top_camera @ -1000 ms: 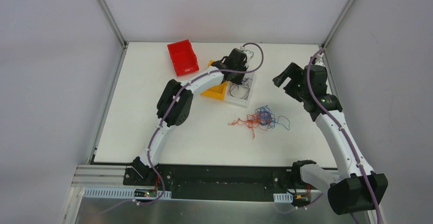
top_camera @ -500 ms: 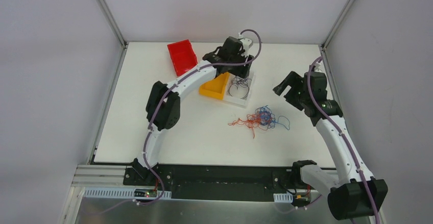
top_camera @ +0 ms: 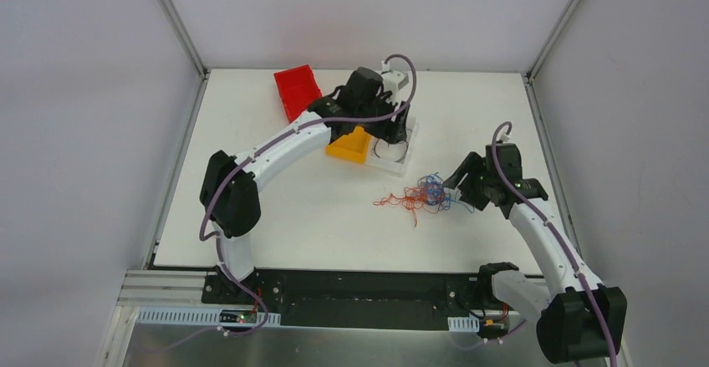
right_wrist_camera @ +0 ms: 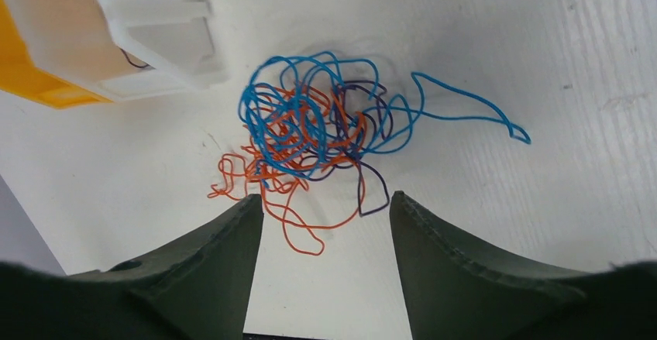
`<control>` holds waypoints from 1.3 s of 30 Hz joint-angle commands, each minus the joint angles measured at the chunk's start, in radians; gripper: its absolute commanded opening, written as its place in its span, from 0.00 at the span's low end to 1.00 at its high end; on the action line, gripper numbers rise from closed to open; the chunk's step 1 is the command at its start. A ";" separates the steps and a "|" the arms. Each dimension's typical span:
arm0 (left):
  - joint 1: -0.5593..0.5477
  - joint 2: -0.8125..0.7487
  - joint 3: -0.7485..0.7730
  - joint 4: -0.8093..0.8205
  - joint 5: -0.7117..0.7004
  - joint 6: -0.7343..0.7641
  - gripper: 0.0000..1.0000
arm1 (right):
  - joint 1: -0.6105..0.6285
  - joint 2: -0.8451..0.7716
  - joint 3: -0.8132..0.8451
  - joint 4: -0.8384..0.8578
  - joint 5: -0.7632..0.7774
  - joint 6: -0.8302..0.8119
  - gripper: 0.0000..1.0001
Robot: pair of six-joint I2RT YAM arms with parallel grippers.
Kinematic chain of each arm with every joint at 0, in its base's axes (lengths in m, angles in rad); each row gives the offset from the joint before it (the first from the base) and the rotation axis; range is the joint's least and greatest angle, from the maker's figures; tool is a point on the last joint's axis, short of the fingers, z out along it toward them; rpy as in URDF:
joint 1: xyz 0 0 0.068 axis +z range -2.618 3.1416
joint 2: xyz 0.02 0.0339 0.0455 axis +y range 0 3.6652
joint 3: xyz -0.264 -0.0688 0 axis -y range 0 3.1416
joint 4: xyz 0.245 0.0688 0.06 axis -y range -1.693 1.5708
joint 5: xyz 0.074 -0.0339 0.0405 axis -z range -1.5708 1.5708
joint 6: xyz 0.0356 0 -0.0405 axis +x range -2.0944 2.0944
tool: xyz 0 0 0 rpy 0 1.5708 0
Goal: Untangle the cables
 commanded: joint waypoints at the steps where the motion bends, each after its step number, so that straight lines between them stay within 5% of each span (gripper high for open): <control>1: -0.089 -0.076 -0.127 0.004 0.051 -0.004 0.65 | -0.009 -0.060 -0.064 -0.038 -0.015 0.087 0.62; 13: -0.181 -0.142 -0.544 0.423 0.052 -0.149 0.63 | -0.107 -0.134 -0.163 0.007 -0.012 0.160 0.54; 25: -0.237 -0.010 -0.505 0.339 -0.138 0.073 0.62 | -0.112 -0.151 -0.157 0.045 -0.074 0.133 0.54; 30: -0.253 -0.010 -0.531 0.328 -0.117 0.131 0.61 | -0.112 -0.160 -0.151 0.056 -0.079 0.122 0.55; 34: -0.254 0.012 -0.522 0.327 -0.113 0.138 0.51 | -0.110 -0.152 -0.140 0.074 -0.095 0.098 0.56; 37: -0.254 0.039 -0.496 0.276 -0.098 0.137 0.30 | -0.108 -0.136 -0.129 0.097 -0.123 0.081 0.59; 39: -0.256 0.052 -0.488 0.263 -0.062 0.139 0.31 | -0.101 -0.111 -0.122 0.111 -0.132 0.081 0.62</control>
